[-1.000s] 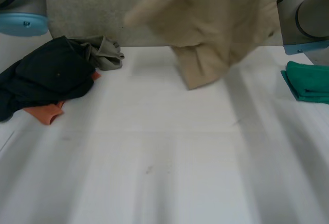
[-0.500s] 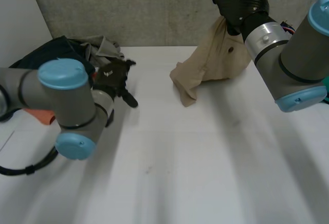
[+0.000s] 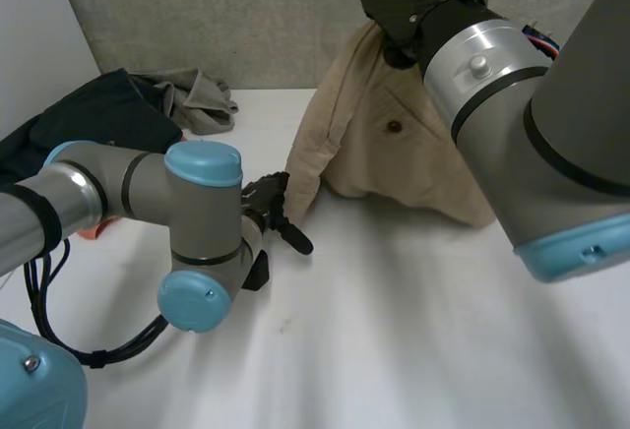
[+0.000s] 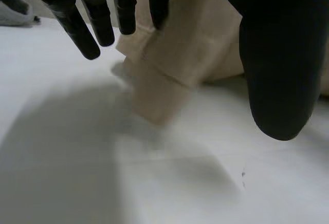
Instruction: Fold the laundry.
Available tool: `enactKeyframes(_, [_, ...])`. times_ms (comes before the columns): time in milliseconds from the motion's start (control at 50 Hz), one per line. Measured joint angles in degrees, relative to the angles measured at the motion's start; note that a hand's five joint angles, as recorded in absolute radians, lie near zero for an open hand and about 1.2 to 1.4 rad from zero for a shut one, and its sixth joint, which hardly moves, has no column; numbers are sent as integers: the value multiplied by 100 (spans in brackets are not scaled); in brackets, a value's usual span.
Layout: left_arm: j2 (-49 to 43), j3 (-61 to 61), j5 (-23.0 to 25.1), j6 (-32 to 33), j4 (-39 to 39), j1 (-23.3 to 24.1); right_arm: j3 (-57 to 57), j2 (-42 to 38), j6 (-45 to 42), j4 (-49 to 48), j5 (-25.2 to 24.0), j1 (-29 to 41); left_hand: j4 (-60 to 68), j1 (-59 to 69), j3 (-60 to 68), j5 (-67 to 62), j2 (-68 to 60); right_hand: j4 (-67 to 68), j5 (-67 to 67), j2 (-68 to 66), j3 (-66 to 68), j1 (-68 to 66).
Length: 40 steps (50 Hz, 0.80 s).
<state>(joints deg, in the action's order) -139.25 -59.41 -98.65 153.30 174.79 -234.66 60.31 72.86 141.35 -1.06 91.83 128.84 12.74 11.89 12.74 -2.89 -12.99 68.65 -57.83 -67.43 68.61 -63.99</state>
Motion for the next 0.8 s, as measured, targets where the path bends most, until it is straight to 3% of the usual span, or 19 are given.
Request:
enactKeyframes(120, [7, 28, -229, -308, -57, -26, 194, 222, 113, 57, 64, 191, 1027, 1202, 1058, -1012, -1029, 0, 0, 0, 0, 0])
enactKeyframes(160, [18, -13, -303, -303, -41, -36, 253, 282, 151, 53, 69, 204, 3363, 3891, 3452, -3317, -3443, 0, 0, 0, 0, 0])
enactKeyframes(220, [57, -74, -402, -197, -6, -94, 312, 334, 182, 45, 74, 177, 5268, 5517, 5221, -5195, -5253, 0, 0, 0, 0, 0])
enactKeyframes(360, [714, -442, -681, 243, 17, -612, 430, 405, 229, 62, 80, -248, 5568, 5517, 5511, -5313, -5535, 1, 0, 0, 0, 0])
enactKeyframes(440, [1495, -894, -581, 447, 195, -1037, 524, 470, 248, 79, 47, -499, 5569, 5517, 5511, -5313, -5535, 1, 0, 0, 0, 0])
enactKeyframes(580, [3388, -1840, 445, 1119, 919, -1719, 713, 606, 264, 259, -129, -927, 5570, 5517, 5511, -5313, -5540, 1, 0, 0, 0, 0])
enactKeyframes(660, [4658, -2262, 1237, 2034, 910, -1937, 805, 669, 269, 586, -386, -1322, 5571, 5517, 5512, -5313, -5541, 1, 0, 0, 0, 0])
enactKeyframes(800, [5138, -2230, 1501, 3356, 206, -1969, 728, 389, 237, 1250, -699, -1835, 5574, 5517, 5527, -5313, -5553, 2, 0, 0, 0, 0])
